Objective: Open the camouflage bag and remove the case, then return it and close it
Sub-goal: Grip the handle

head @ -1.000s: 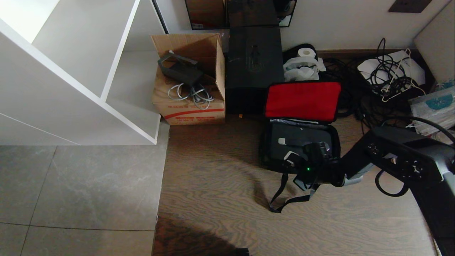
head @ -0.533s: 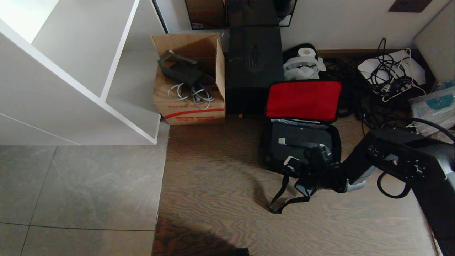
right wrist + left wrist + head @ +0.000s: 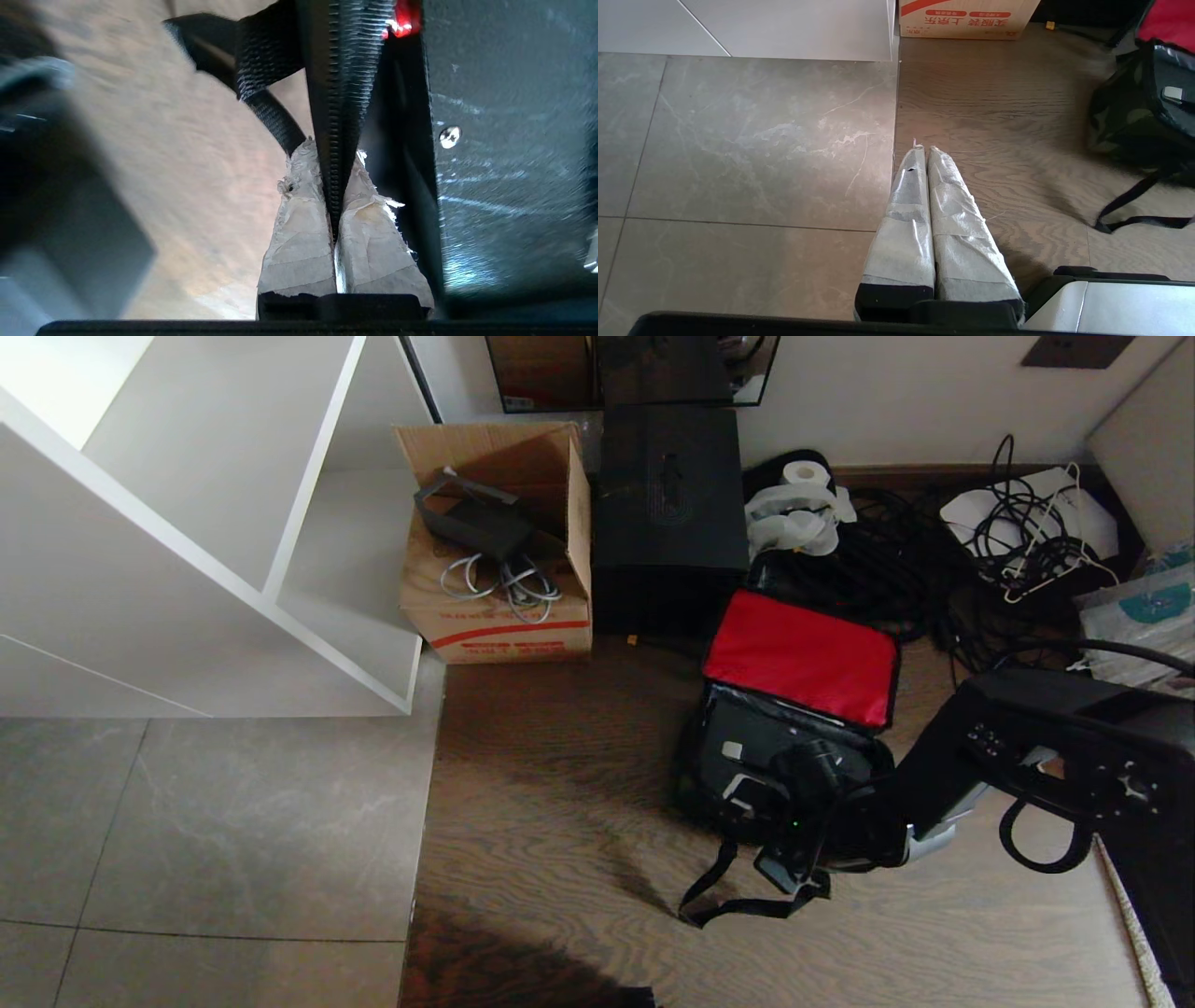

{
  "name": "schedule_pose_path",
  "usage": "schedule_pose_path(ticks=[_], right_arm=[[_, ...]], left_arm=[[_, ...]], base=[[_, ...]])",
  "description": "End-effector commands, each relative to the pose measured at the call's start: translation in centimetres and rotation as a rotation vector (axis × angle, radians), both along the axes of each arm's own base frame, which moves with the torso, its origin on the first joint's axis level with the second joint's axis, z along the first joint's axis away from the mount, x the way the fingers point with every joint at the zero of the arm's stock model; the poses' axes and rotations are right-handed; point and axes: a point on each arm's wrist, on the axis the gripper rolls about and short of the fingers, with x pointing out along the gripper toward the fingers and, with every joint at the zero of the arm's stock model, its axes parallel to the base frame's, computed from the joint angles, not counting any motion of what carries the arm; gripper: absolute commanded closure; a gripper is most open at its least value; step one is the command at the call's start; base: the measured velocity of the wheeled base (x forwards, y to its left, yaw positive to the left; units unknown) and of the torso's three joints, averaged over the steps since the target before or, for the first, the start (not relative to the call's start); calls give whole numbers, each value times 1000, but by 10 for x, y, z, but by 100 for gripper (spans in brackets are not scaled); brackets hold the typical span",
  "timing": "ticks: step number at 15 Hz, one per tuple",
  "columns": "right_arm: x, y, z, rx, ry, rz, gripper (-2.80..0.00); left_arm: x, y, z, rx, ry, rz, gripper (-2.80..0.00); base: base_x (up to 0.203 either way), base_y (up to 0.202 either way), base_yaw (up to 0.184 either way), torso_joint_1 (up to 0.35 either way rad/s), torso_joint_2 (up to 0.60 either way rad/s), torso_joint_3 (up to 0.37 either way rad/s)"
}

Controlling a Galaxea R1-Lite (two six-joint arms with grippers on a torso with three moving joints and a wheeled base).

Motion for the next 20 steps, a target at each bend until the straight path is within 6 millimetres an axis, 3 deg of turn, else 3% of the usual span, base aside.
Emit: schedule_pose_path(ticks=[1,5,6,7,11,14,16,18,20], right_arm=[[-1,7,5,4,-16,17,0],[-1,12,-2,-17,-21,38,0],[-1,11,-2,-22,-15,38,-12],[-1,12,-3,-27,-12,34,-280],[-6,10,2,-26,-9,46,-280],[-13,4,48,-4,-63,65,-280],[-21,-11,81,-30,-91,65,-280],[-21,-31,94,-197,-138,55,-280],[-19,-36,84,-383,-148,-43,-280]], left_arm=[[0,0,0,0,1,0,0],[0,0,0,0,-1,0,0],[0,0,0,0,0,0,0],[0,0,0,0,1,0,0],[0,0,0,0,0,0,0],[0,0,0,0,0,0,0],[0,0,0,0,-1,0,0],[0,0,0,0,-1,0,0],[0,0,0,0,0,0,0]], base=[[0,0,0,0,0,0],[0,0,0,0,0,0],[0,0,0,0,0,0],[0,0,0,0,0,0],[0,0,0,0,0,0],[0,0,0,0,0,0],[0,0,0,0,0,0],[0,0,0,0,0,0],[0,0,0,0,0,0]])
